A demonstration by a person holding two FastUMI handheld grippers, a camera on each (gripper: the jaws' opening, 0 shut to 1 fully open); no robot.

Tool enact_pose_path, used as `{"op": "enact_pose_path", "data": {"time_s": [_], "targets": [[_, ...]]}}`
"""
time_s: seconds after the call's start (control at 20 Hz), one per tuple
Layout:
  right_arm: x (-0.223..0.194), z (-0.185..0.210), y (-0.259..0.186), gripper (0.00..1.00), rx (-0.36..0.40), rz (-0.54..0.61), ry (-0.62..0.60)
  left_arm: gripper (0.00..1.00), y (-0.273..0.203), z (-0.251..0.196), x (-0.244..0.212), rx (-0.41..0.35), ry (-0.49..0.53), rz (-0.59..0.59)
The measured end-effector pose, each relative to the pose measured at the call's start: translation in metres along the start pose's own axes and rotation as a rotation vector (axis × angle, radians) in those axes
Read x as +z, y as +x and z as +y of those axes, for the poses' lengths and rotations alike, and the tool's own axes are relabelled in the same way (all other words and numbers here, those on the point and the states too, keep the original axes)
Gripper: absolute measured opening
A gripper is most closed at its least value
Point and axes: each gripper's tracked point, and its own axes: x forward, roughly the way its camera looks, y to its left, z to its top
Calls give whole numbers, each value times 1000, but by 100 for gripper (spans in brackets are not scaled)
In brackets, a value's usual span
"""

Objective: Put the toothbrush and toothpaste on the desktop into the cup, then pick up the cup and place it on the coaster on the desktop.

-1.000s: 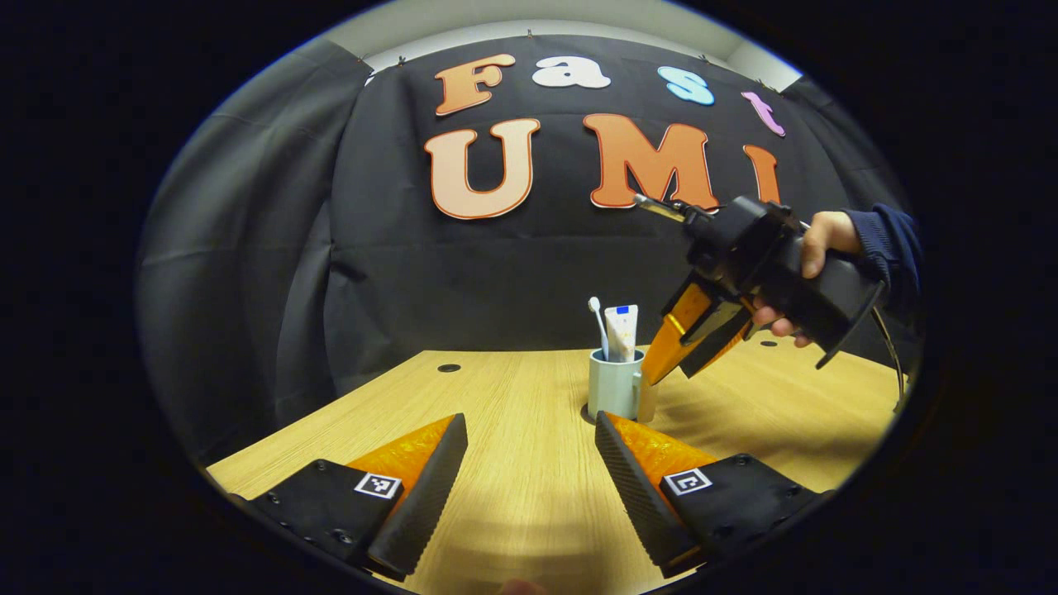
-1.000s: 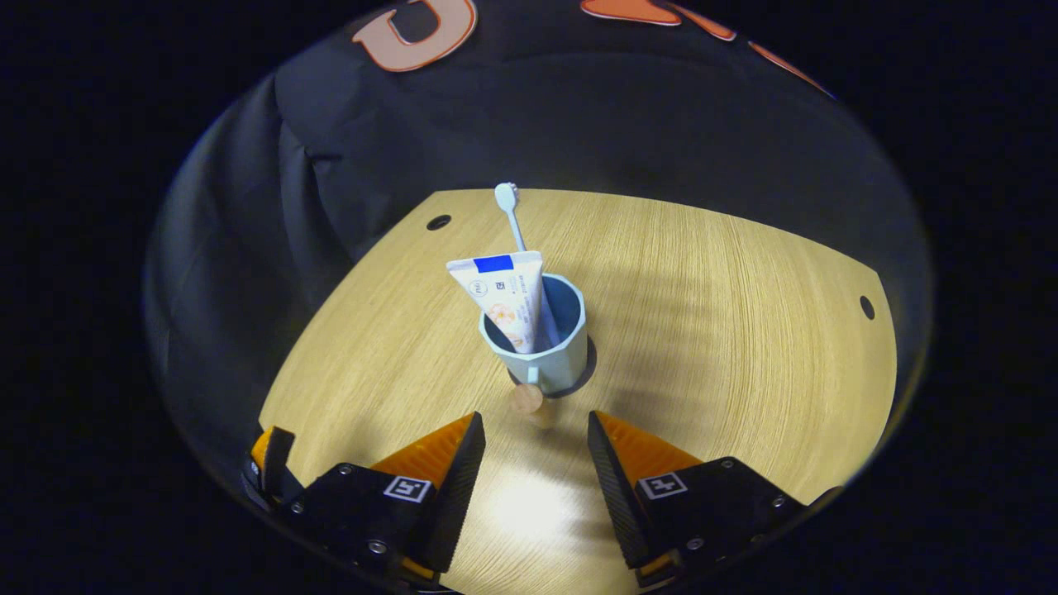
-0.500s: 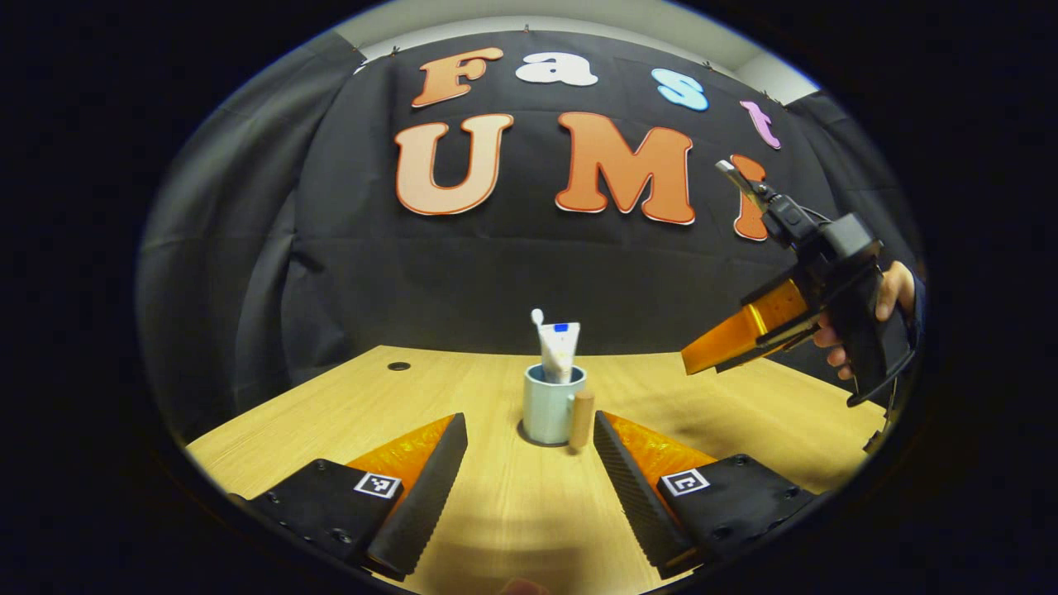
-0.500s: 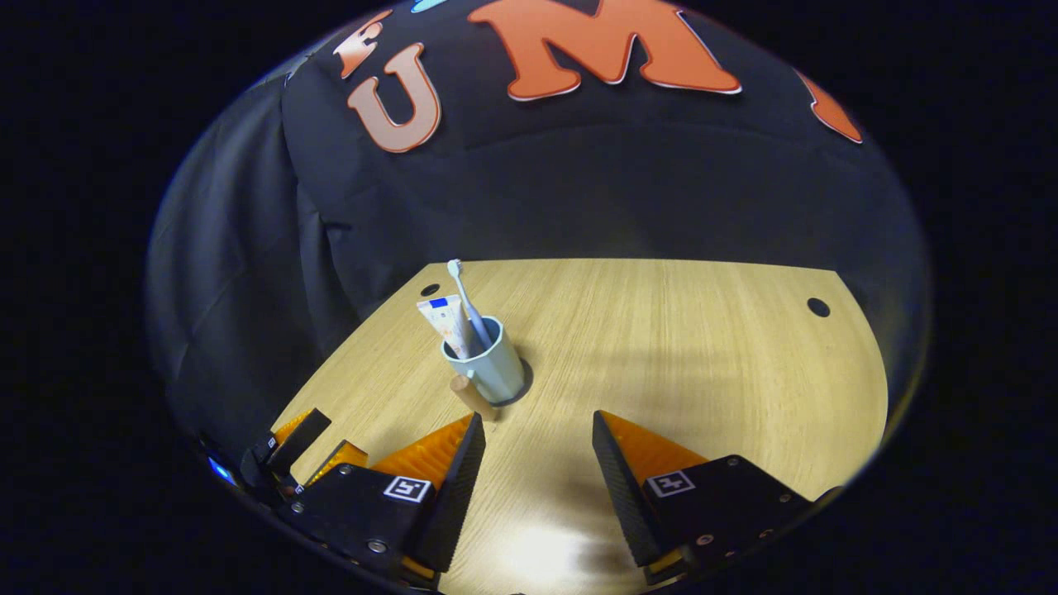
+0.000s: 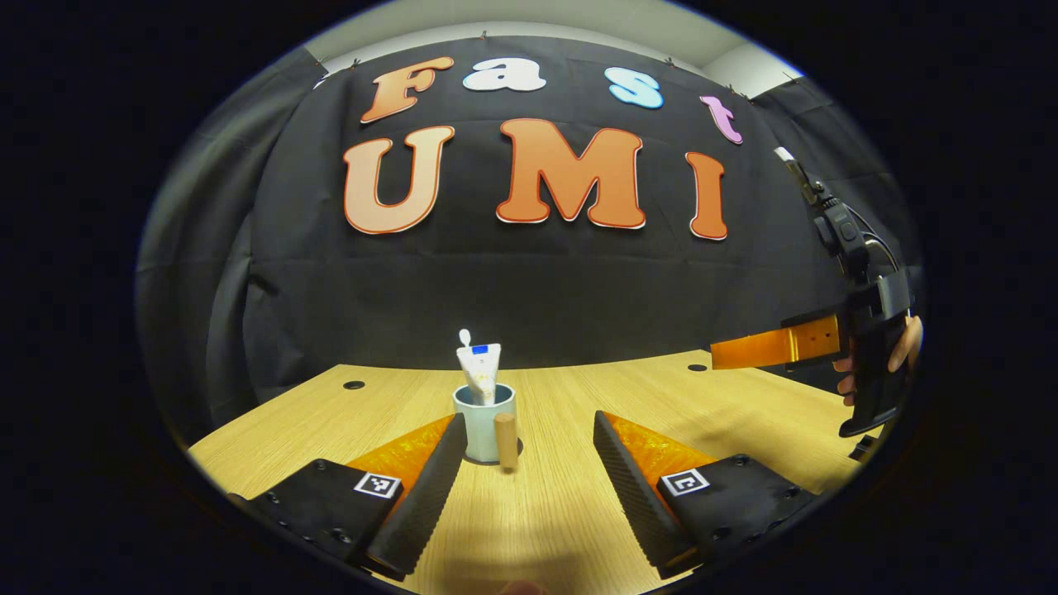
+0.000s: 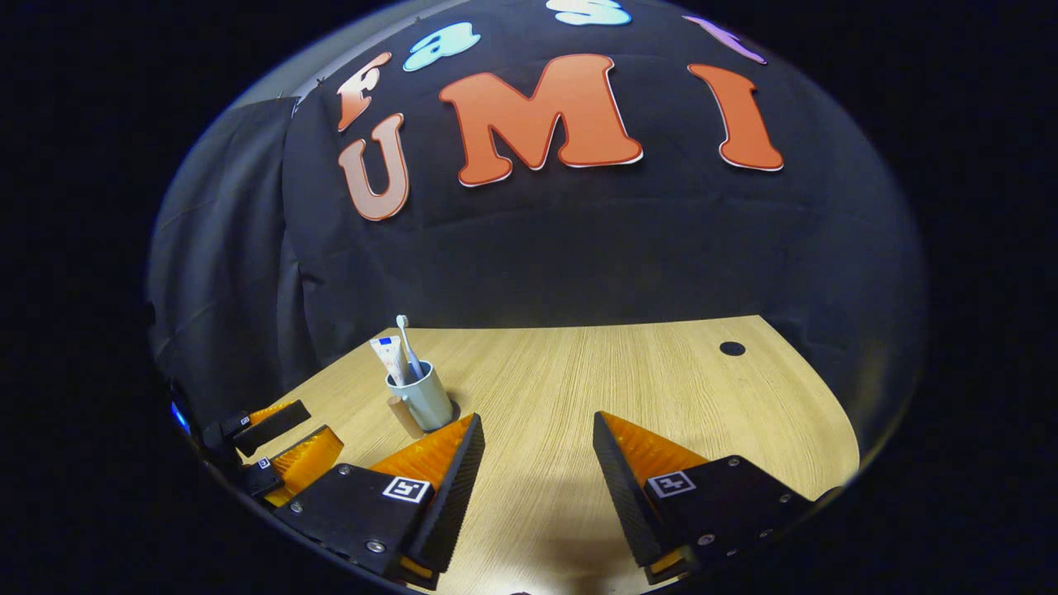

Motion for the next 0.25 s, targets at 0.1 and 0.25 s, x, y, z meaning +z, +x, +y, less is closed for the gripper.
{"op": "enact_pose_path", "data": {"time_s": [0.1,0.25], "targets": [[1,-7,-10,81,-8,-47,-3,99,1,-5,3,4,12,-9],[13,-16,-20,81,-39,-159,-6,98,-1,-7,10,20,27,-39]]}}
